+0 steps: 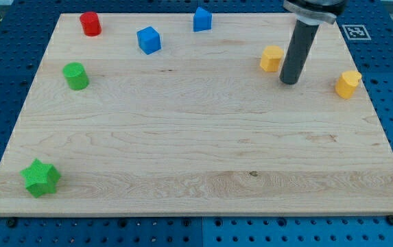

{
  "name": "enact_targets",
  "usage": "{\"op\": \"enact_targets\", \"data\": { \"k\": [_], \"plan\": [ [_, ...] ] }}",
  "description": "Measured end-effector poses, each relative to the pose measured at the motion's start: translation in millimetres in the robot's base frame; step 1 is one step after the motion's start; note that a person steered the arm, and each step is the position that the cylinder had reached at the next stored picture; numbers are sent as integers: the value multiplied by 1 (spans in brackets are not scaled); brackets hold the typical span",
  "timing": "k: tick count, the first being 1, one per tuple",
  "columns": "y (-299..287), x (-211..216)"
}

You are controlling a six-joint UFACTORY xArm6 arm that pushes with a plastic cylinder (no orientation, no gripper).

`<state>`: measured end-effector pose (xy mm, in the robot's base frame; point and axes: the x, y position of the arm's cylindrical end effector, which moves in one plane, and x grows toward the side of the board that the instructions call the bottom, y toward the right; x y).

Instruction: Move your arm to the yellow hexagon

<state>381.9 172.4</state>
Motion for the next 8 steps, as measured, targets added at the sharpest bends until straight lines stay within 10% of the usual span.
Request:
{"op": "enact_targets", "data": {
  "k": [4, 8],
  "plan": [
    [33, -83],
    [-52, -70]
  ]
}}
